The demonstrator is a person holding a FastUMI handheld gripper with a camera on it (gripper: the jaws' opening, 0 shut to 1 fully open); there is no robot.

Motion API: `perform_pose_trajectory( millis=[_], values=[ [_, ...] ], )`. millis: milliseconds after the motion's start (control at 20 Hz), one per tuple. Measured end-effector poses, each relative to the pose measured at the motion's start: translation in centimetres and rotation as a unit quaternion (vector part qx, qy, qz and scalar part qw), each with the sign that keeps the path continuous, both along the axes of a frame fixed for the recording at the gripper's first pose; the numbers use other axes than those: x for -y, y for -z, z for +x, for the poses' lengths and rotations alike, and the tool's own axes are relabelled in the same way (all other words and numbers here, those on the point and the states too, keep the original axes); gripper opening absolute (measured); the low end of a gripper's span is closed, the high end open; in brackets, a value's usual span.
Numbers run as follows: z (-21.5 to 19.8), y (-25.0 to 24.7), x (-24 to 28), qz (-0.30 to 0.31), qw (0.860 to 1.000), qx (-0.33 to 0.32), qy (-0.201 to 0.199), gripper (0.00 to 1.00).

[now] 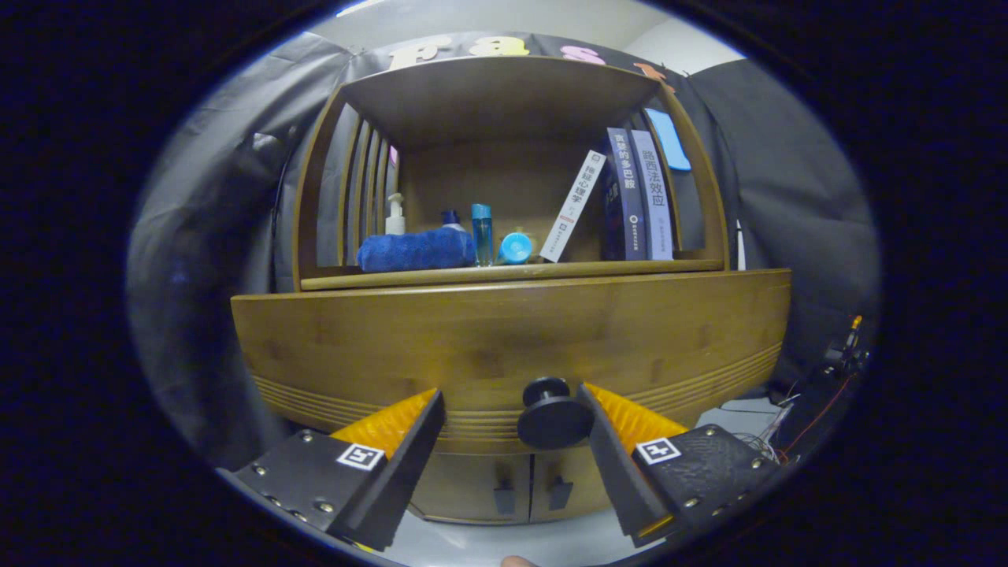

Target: Pull open the drawer, take out the items inside it, and place them on the countertop above the cabinet.

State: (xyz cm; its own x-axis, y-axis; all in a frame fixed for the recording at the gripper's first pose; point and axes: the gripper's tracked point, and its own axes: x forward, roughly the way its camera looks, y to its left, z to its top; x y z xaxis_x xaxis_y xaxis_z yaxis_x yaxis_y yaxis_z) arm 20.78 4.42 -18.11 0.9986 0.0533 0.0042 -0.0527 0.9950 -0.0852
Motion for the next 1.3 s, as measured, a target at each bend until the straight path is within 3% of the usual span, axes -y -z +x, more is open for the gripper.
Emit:
perform_pose_trajectory(
  millis=[700, 1300],
  values=[
    [7.5, -0.2, -0.9, -0.015, 0.998, 0.063, -0.013, 1.0],
    [8.6, 0.2, -1.0, 0.043, 0.996, 0.081, -0.017, 0.99]
  ],
)
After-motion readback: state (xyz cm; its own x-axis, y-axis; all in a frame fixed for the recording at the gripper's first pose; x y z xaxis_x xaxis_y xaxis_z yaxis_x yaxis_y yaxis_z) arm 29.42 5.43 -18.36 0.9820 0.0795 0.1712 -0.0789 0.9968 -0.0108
